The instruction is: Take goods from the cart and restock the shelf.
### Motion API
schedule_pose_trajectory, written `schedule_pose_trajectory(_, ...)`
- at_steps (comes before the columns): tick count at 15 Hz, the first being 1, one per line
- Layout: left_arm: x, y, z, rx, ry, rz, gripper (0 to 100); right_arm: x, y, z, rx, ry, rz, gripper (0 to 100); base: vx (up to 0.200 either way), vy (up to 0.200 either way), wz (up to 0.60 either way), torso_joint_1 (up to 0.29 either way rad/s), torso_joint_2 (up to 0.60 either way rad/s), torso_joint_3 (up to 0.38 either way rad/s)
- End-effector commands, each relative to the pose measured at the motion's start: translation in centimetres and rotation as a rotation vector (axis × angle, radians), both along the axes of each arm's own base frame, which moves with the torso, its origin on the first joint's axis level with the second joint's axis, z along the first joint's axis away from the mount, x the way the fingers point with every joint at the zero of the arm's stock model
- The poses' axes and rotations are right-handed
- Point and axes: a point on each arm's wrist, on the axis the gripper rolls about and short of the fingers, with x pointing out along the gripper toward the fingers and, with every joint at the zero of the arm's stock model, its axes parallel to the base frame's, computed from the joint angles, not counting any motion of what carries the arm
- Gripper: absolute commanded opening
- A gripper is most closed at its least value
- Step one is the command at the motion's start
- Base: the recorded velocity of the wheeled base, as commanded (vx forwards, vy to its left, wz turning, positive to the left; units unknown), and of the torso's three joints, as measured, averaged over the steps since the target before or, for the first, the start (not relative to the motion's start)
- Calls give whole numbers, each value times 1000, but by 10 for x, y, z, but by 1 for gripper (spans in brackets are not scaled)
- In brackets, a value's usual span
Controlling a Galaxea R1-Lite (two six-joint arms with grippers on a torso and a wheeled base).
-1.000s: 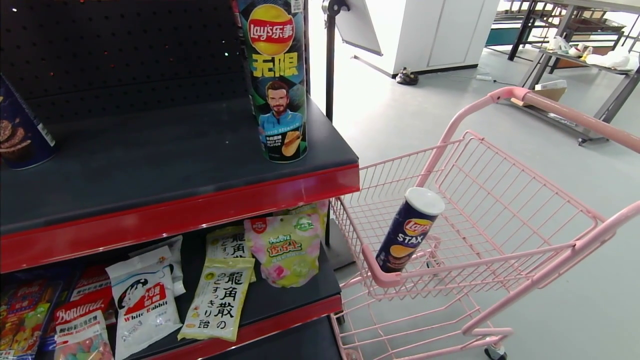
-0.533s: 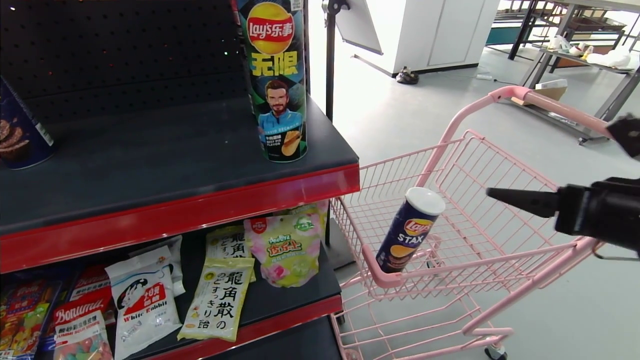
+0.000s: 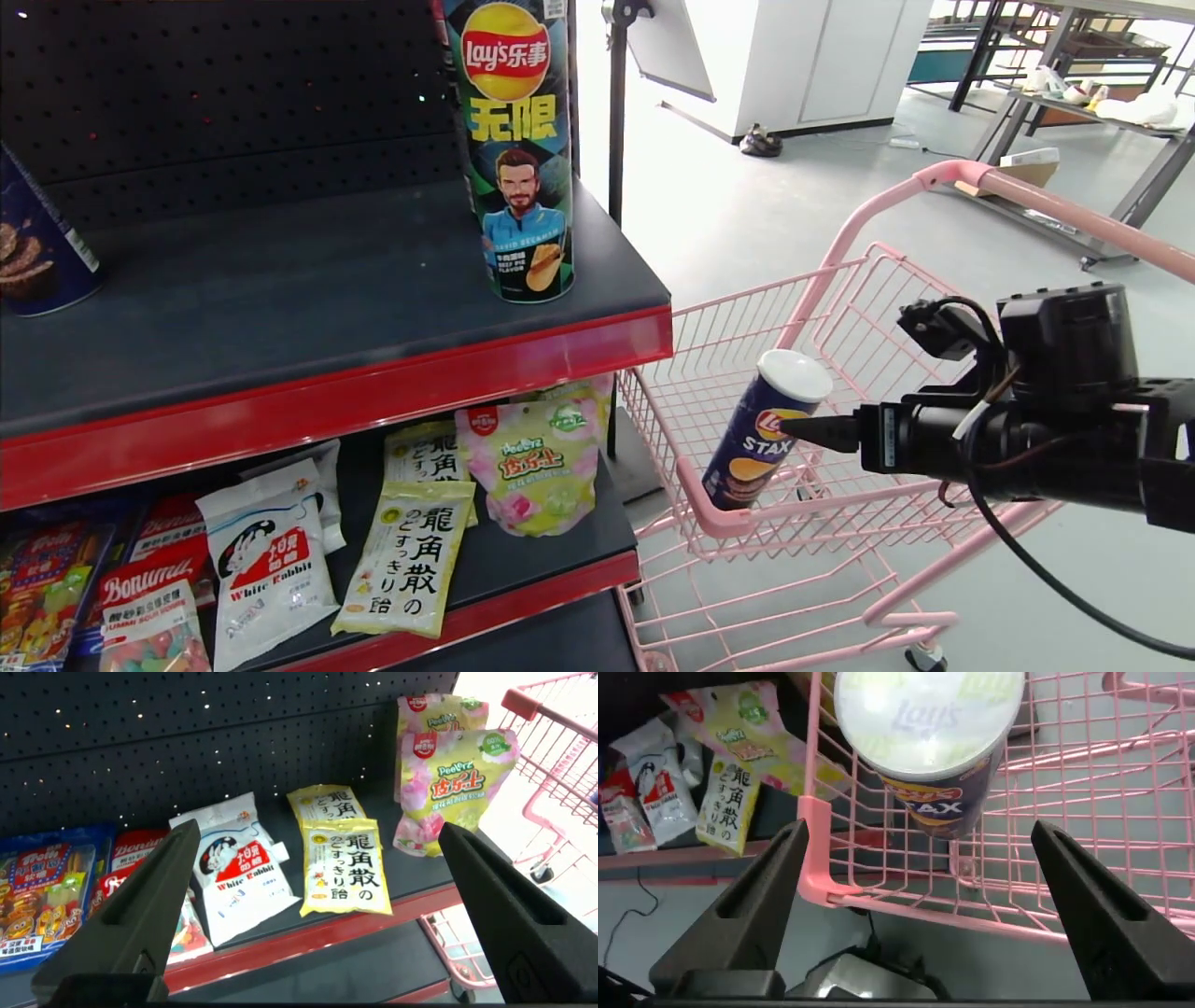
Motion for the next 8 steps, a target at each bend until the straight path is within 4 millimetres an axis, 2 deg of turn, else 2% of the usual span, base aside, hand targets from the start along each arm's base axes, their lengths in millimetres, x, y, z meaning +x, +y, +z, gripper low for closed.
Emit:
schedule_pose_trajectory(1,0,0,0,-1,1,1,100,12,5,-16,-23,54,-1,100,0,0,0,0,0,0)
schedule_pose_trajectory(6,0,0,0,-1,1,1,100,41,17,-24,-41,56,-16,100,0,0,0,0,0,0)
schedule_pose_trajectory(7,0,0,0,-1,1,1,100,41,17,-24,-41,56,-16,100,0,0,0,0,0,0)
schedule_pose_trajectory(8,0,0,0,1,1,-1,100,51,22,-25,-42,49,-18,100,0,0,0,0,0,0)
